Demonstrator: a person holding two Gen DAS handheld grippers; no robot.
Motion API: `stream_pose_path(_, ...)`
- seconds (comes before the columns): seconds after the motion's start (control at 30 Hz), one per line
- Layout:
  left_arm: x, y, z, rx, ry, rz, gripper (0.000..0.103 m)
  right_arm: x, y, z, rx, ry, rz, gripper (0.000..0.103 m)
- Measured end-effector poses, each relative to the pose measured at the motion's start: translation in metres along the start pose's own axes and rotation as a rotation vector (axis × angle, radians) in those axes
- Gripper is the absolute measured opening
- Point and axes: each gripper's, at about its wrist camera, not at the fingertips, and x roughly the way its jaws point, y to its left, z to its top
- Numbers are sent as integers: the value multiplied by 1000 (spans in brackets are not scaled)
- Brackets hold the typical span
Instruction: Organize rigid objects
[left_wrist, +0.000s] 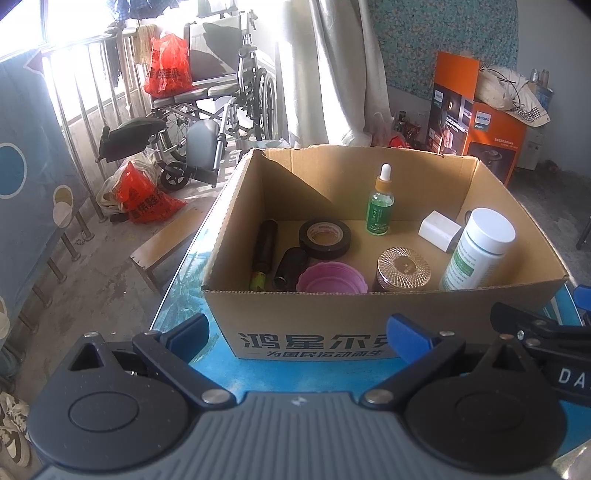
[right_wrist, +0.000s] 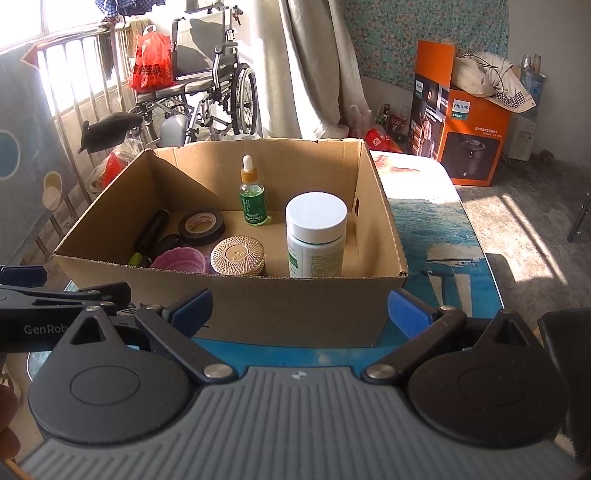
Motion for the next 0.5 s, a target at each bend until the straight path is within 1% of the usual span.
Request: stream_pose_path(0.5,2,0,-2,1,4,0,103,3,3,-1,-2,4,1,102)
